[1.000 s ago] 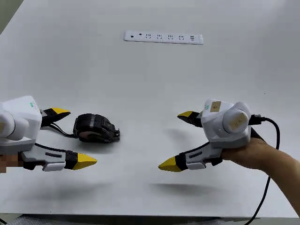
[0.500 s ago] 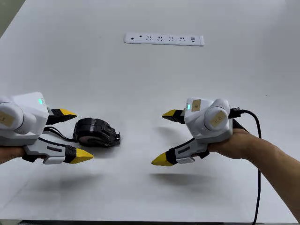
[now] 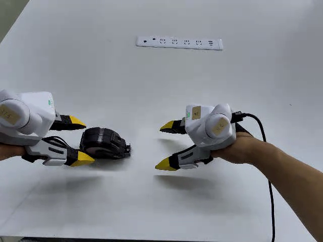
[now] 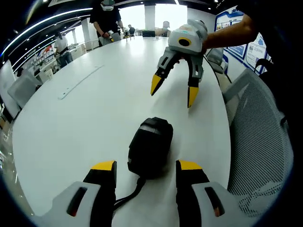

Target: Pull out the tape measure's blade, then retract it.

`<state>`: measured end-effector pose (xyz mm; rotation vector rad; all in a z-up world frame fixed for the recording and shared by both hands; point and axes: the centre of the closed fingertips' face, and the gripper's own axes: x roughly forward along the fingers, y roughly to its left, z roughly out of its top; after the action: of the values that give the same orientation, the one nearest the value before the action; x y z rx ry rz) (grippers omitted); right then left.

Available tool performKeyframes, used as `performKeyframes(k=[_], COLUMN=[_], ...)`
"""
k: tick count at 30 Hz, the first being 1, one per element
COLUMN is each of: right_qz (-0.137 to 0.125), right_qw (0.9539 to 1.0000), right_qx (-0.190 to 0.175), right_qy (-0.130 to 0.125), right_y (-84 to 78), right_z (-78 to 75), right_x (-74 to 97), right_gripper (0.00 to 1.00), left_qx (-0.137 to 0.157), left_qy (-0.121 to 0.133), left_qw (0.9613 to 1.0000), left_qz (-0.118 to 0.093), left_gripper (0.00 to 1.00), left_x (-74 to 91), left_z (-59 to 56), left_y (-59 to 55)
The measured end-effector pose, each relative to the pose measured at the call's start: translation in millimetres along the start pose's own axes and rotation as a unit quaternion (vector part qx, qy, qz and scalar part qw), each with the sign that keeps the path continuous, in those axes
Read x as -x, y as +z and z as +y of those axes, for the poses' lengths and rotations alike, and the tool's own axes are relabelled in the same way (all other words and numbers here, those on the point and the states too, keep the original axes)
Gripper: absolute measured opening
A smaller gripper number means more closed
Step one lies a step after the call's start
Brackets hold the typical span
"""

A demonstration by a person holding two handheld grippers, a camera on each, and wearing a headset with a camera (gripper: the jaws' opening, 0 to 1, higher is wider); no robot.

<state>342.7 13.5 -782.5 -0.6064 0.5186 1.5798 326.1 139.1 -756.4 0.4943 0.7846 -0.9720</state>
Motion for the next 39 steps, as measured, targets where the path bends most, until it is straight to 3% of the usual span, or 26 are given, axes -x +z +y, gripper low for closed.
performKeyframes(k=[6,20,29,39], right_qz=[-0.002,-0.001,0.006,0.014], right_qw=[0.9999,0.9991,0.9981,0.9970], right_qx=[0.009,0.019,0.032,0.040], right_qy=[0.011,0.038,0.053,0.065], right_y=[7.4,19.7,26.2,25.3], right_z=[-0.5,-0.5,0.9,5.9], right_x=[-11.0,-35.6,-49.6,-60.7], right_gripper=[0.44,0.34,0.29,0.22], left_qx=[-0.020,-0.050,-0.067,-0.079], left_qy=[-0.018,-0.059,-0.074,-0.073], left_qw=[0.9995,0.9964,0.9940,0.9933], left_qz=[0.017,0.034,0.046,0.042], left_gripper=[0.42,0.29,0.26,0.24], left_x=[-1.8,-7.7,-8.7,-8.9], left_z=[1.3,0.8,-0.8,-1.8], left_y=[-3.1,-4.4,-6.7,-6.4])
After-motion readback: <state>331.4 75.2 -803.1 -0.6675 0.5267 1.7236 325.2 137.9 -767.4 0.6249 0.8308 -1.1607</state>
